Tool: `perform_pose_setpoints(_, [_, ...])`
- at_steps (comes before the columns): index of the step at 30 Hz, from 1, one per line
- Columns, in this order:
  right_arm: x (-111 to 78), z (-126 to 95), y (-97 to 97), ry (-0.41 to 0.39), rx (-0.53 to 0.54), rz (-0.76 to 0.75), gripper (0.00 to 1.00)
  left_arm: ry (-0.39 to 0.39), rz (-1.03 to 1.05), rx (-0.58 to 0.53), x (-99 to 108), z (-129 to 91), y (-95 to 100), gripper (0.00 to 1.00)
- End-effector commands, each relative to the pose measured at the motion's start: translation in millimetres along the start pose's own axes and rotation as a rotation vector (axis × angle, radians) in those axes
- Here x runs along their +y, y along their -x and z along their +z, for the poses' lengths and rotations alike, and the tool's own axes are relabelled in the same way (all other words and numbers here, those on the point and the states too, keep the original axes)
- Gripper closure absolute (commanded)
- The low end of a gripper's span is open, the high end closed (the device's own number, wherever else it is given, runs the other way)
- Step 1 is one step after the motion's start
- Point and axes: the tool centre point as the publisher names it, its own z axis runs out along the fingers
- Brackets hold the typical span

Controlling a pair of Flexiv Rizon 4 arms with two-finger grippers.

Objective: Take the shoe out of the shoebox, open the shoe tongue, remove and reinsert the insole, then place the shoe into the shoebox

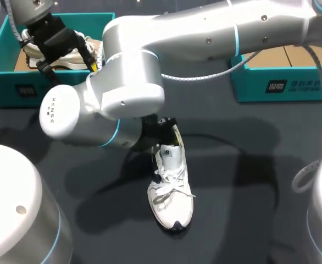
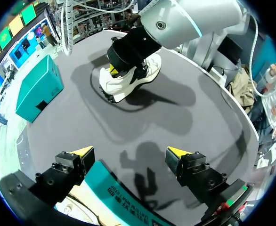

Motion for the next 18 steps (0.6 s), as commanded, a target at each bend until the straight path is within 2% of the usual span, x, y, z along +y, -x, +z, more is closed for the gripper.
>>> perform_pose_setpoints(1, [4.2, 21, -11.3, -0.053, -0.01, -0.015, 1.0, 0.002, 0.001, 0.0, 0, 0, -0.2, 0.0])
perform_pose_setpoints(6, [-1.2, 42, -20.3, -0.115, 0.014, -0.022, 1.0, 0.002, 0.001, 0.0, 0, 0, -0.2, 0.0])
perform_pose_setpoints(9, [-5.2, 47, -28.5, -0.133, 0.054, -0.026, 1.0, 0.002, 0.001, 0.0, 0, 0, -0.2, 0.0])
perform_pose_setpoints(14, [-11.4, 39, -39.2, -0.12, 0.131, -0.022, 1.0, 0.002, 0.001, 0.0, 0, 0, -0.2, 0.0])
perform_pose_setpoints(18, [-12.3, 20, -34.2, -0.085, 0.134, -0.007, 1.0, 0.002, 0.001, 0.0, 0, 0, -0.2, 0.0])
